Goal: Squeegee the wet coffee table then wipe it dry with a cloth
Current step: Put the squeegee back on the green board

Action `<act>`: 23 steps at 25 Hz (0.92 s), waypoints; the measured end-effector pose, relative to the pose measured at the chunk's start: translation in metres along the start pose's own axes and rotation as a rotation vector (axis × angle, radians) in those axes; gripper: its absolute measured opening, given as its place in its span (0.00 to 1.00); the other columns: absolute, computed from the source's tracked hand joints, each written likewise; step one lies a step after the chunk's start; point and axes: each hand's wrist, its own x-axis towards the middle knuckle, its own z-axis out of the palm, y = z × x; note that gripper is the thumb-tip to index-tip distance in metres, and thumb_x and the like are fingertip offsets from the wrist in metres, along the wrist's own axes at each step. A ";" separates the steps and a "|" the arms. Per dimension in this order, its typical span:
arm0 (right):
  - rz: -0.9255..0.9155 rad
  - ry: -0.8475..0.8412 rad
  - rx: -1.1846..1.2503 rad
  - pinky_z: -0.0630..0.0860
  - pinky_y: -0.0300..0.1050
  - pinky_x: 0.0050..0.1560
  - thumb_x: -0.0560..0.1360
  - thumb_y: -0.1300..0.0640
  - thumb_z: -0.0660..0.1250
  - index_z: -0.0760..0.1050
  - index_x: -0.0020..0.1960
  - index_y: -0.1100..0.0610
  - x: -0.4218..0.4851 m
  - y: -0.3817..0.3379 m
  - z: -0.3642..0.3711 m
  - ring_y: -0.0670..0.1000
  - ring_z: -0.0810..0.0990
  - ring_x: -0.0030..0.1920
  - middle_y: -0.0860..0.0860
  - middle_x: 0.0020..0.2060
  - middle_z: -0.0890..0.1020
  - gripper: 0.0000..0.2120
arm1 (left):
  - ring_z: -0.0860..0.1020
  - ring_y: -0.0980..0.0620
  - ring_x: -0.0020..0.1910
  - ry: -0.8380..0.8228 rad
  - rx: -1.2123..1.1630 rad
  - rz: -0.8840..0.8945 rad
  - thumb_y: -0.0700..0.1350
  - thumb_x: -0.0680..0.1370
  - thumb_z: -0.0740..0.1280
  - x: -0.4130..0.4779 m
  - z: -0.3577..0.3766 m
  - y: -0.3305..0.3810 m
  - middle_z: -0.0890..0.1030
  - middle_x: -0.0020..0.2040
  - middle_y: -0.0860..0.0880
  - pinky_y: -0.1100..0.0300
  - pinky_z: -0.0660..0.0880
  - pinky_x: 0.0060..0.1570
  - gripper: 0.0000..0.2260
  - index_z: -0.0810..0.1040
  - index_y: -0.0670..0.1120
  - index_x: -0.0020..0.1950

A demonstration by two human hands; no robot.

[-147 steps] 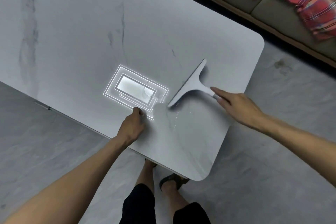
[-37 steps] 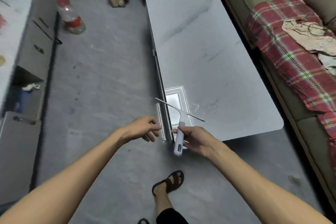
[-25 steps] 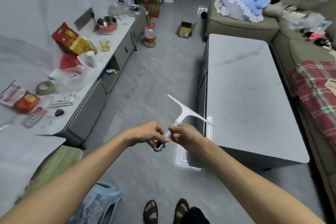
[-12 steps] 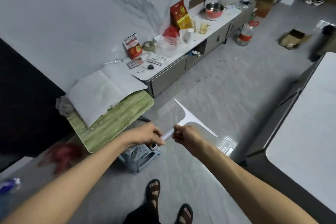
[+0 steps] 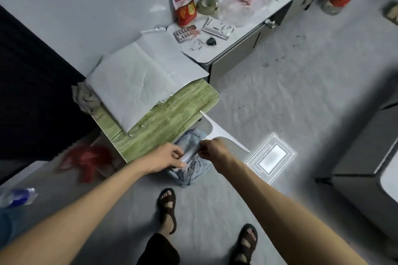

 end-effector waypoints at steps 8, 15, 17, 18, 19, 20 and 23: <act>-0.109 0.084 -0.128 0.71 0.50 0.33 0.73 0.70 0.61 0.69 0.34 0.61 0.241 0.022 0.146 0.54 0.71 0.28 0.59 0.29 0.74 0.10 | 0.82 0.50 0.48 0.188 0.050 0.004 0.43 0.72 0.74 0.212 -0.071 -0.172 0.83 0.54 0.48 0.52 0.79 0.53 0.15 0.79 0.45 0.58; -0.172 0.150 -0.247 0.79 0.59 0.50 0.77 0.58 0.62 0.66 0.55 0.62 0.338 0.048 0.194 0.61 0.80 0.46 0.62 0.47 0.80 0.10 | 0.81 0.42 0.49 0.404 0.289 0.053 0.40 0.75 0.69 0.300 -0.073 -0.232 0.83 0.51 0.41 0.54 0.76 0.47 0.10 0.78 0.43 0.56; -0.185 0.129 -0.284 0.78 0.59 0.53 0.80 0.54 0.61 0.65 0.58 0.61 0.340 0.053 0.196 0.59 0.80 0.49 0.60 0.50 0.79 0.13 | 0.78 0.39 0.52 0.427 0.372 0.055 0.40 0.74 0.67 0.299 -0.070 -0.233 0.81 0.54 0.40 0.50 0.75 0.50 0.12 0.76 0.43 0.57; -0.192 0.109 -0.266 0.79 0.58 0.53 0.80 0.53 0.61 0.66 0.61 0.61 0.338 0.053 0.193 0.58 0.81 0.49 0.59 0.50 0.80 0.15 | 0.77 0.39 0.55 0.451 0.432 0.065 0.41 0.74 0.67 0.296 -0.069 -0.232 0.79 0.57 0.41 0.48 0.74 0.52 0.14 0.75 0.43 0.59; -0.189 0.087 -0.230 0.80 0.57 0.52 0.80 0.52 0.62 0.65 0.64 0.61 0.333 0.052 0.187 0.57 0.82 0.47 0.59 0.51 0.80 0.17 | 0.76 0.40 0.57 0.488 0.486 0.079 0.42 0.74 0.67 0.291 -0.068 -0.230 0.78 0.58 0.42 0.47 0.73 0.52 0.15 0.74 0.43 0.60; -0.182 0.070 -0.181 0.81 0.54 0.50 0.80 0.52 0.62 0.65 0.66 0.61 0.327 0.053 0.177 0.55 0.82 0.45 0.59 0.51 0.81 0.19 | 0.76 0.42 0.56 0.533 0.506 0.104 0.42 0.74 0.67 0.284 -0.067 -0.225 0.78 0.58 0.43 0.48 0.73 0.51 0.15 0.74 0.43 0.61; -0.173 0.055 -0.214 0.80 0.42 0.39 0.80 0.56 0.62 0.72 0.62 0.60 0.301 0.078 0.131 0.51 0.82 0.39 0.56 0.46 0.82 0.12 | 0.76 0.55 0.40 0.550 0.298 0.229 0.41 0.76 0.67 0.259 -0.049 -0.206 0.78 0.50 0.49 0.70 0.71 0.34 0.12 0.75 0.44 0.59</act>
